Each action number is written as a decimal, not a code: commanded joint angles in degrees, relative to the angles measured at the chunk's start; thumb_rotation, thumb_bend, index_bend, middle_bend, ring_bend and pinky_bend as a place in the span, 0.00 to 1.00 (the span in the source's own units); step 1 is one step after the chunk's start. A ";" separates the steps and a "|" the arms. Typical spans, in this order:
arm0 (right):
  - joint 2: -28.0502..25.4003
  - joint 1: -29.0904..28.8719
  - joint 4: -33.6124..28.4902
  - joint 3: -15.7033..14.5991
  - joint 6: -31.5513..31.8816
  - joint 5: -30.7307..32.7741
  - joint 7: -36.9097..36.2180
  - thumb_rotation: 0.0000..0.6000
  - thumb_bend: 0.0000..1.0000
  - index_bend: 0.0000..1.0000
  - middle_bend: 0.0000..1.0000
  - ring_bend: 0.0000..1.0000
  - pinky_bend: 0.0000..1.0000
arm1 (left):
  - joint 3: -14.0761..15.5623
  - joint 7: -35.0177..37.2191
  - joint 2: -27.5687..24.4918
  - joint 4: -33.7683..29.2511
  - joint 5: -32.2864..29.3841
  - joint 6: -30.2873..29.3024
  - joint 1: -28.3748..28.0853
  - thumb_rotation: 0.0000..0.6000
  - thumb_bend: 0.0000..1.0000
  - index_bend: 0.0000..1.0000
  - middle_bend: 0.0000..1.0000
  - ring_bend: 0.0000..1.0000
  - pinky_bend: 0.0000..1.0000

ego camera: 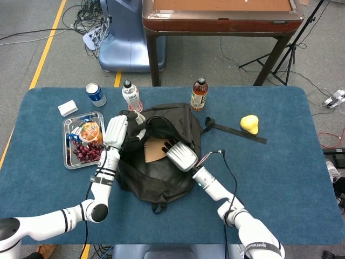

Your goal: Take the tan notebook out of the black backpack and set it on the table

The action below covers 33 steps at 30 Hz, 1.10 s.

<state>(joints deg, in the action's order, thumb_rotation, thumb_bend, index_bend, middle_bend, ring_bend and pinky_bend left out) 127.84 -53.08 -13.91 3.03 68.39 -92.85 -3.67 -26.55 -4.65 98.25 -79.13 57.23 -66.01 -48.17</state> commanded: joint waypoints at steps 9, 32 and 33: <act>-0.65 0.17 -0.25 -0.33 3.61 -0.01 -1.58 1.00 0.77 0.76 0.56 0.47 0.60 | -0.57 -0.17 0.01 0.24 -0.84 0.05 -0.23 1.00 0.35 0.75 0.42 0.31 0.19; -9.47 4.56 -17.89 -2.75 13.04 -2.80 -0.42 1.00 0.79 0.88 0.61 0.53 0.61 | -0.73 -2.09 -1.22 -1.56 -2.50 -0.25 0.01 1.00 0.35 0.75 0.42 0.31 0.19; -10.39 4.81 -19.68 -2.83 13.25 -2.93 -0.14 1.00 0.79 0.89 0.61 0.53 0.61 | -0.78 -2.25 -1.35 -1.72 -2.57 -0.32 0.02 1.00 0.35 0.75 0.42 0.31 0.19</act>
<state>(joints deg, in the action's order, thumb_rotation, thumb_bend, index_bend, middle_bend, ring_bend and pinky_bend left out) 119.89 -49.04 -29.80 0.58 80.50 -95.12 -4.88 -27.30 -6.86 96.95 -80.80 54.71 -66.30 -48.16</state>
